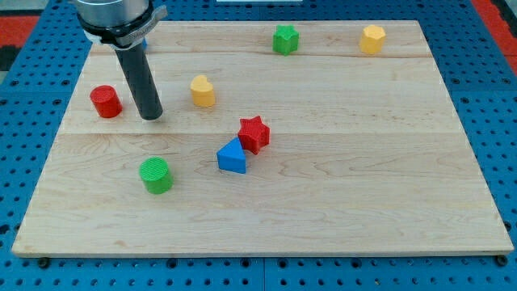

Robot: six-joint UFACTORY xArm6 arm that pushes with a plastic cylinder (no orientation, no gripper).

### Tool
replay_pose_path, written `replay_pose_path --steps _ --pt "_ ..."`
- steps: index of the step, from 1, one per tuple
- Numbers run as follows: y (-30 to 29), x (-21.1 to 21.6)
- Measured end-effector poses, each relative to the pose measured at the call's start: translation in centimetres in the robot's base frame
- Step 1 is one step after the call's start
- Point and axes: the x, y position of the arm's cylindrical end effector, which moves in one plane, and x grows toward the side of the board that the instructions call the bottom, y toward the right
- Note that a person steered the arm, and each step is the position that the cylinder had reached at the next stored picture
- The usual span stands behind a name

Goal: Move blue triangle below to the yellow hexagon

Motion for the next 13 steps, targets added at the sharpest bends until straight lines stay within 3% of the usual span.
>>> replay_pose_path --steps 5,8,9,10,11,12,13 --pt "2.2 0.0" --pt "2.7 -4.3" --pt "3.8 2.8" --pt "12.4 6.9" --pt "17.1 9.3" --pt "14.0 12.4" --pt "17.2 14.3"
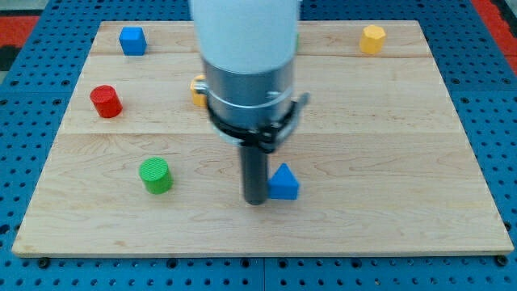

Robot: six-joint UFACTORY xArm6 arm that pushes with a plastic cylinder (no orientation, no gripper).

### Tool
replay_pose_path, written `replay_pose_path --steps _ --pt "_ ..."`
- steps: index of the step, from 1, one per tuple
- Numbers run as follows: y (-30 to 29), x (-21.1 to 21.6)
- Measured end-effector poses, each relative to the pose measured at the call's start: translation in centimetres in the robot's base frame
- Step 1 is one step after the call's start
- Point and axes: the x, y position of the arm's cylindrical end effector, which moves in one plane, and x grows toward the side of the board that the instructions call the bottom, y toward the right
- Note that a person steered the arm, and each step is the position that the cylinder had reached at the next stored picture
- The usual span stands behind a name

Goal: Move blue triangle below to the yellow hexagon

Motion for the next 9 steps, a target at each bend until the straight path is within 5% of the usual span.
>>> replay_pose_path --steps 3,5,9 --pt "14.0 -9.1" --pt "17.3 -13.9" --pt "16.6 -10.4"
